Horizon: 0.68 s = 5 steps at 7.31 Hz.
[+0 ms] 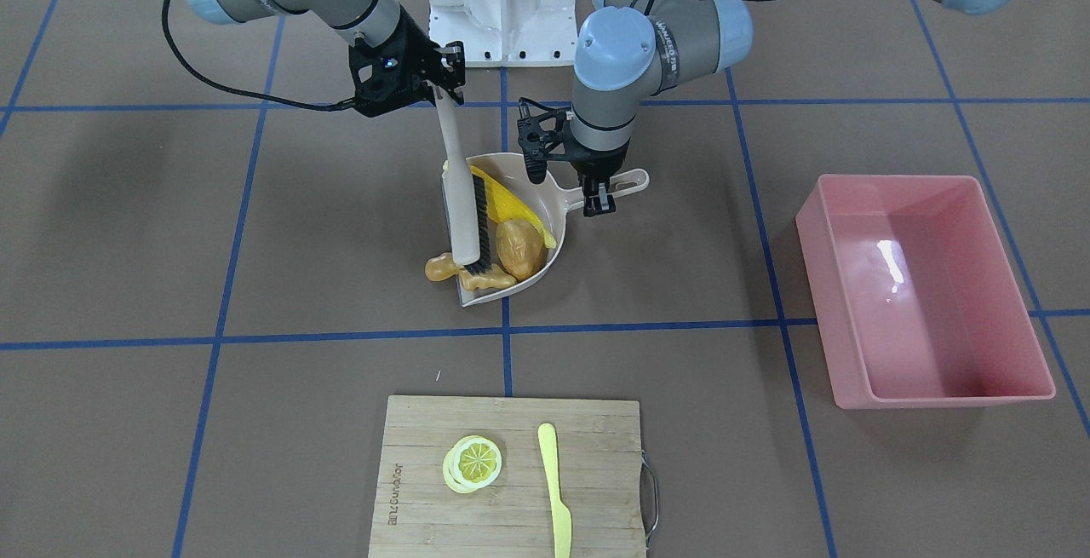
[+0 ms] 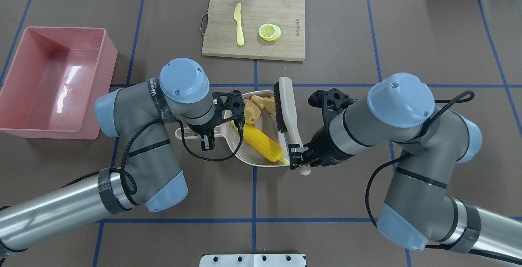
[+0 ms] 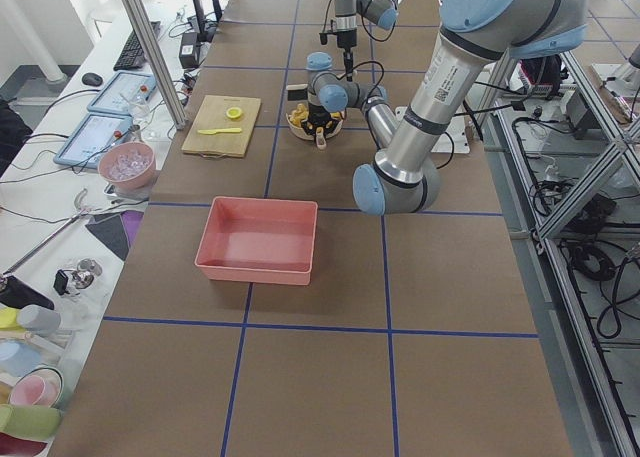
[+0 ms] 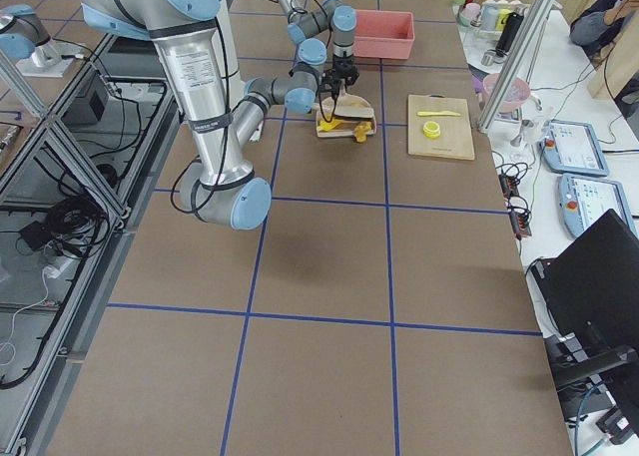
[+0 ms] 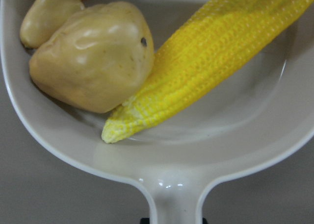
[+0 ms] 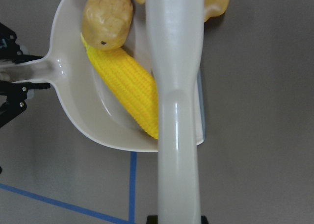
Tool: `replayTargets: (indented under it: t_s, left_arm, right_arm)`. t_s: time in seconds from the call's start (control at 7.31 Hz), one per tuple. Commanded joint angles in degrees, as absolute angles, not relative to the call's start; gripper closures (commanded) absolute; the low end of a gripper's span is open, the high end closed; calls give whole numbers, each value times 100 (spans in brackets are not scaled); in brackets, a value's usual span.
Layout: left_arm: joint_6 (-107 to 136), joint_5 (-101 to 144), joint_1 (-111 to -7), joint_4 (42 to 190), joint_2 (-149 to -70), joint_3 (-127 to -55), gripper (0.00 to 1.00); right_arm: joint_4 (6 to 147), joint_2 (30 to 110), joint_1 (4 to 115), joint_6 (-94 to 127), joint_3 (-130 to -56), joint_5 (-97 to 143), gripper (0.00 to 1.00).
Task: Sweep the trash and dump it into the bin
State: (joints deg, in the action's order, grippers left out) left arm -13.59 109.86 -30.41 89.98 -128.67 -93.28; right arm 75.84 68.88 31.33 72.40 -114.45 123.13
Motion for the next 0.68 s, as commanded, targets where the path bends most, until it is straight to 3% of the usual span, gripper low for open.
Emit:
replayTargets:
  t_s: [0.0, 0.55]
  left_arm:
    - [-1248, 10952, -3032, 9131, -12841, -9308, 100]
    - [-1170, 10925, -3023, 9280, -12823, -9229, 100]
  right_arm:
    - [7664, 7250, 3593, 6315, -11488, 12603, 100]
    - [7585, 7436, 3639, 5520, -10969, 12516, 100]
